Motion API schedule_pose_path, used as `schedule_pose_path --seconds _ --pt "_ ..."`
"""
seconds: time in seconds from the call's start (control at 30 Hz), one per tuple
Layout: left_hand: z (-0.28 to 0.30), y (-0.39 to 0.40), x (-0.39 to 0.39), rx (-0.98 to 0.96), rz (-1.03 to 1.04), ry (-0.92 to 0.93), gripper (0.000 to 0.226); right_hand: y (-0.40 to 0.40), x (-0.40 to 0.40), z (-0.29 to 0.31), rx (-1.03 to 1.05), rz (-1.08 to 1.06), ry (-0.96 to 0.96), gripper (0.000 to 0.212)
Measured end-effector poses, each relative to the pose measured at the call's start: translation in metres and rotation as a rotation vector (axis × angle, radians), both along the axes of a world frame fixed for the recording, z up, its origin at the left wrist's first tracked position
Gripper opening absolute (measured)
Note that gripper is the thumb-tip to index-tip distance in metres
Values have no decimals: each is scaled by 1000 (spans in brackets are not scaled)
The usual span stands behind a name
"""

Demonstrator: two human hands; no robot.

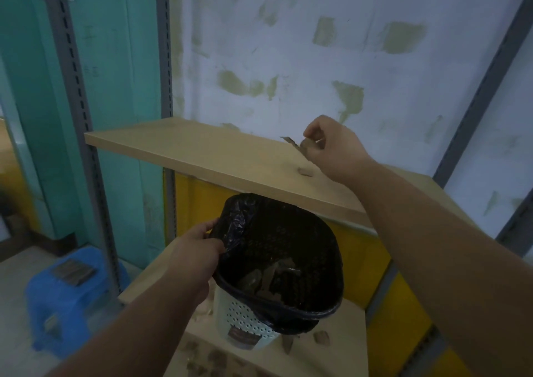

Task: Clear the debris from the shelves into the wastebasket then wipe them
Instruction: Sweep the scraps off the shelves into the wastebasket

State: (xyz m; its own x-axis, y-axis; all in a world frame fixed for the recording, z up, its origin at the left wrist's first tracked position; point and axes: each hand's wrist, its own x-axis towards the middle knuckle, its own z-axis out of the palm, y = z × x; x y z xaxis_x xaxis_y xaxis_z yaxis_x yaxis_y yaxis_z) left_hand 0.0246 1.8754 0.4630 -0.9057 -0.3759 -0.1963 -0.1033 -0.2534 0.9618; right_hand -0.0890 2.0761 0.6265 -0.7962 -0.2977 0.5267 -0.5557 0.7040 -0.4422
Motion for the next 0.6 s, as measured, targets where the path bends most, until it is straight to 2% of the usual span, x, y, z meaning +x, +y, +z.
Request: schedule_pose_path --seconds 0.1,0.17,0.3,0.33,0.47,0.6 --pt "3 -1 3 -2 -3 9 62 -4 51 -3 -73 188 -39 12" --pt "4 -2 5 -3 -3 11 60 -7 74 -14 7 325 -134 16" --pt "5 -3 8 -26 2 12 57 -23 88 -55 575 373 -290 32" --pt "4 -3 8 -26 0 5 56 -24 88 -63 644 370 -292 36" --pt "-1 -8 5 13 -4 -16 50 -16 85 -53 583 329 -167 28" --pt "-3 -3 1 32 -8 -9 63 -8 75 -38 514 276 -96 23"
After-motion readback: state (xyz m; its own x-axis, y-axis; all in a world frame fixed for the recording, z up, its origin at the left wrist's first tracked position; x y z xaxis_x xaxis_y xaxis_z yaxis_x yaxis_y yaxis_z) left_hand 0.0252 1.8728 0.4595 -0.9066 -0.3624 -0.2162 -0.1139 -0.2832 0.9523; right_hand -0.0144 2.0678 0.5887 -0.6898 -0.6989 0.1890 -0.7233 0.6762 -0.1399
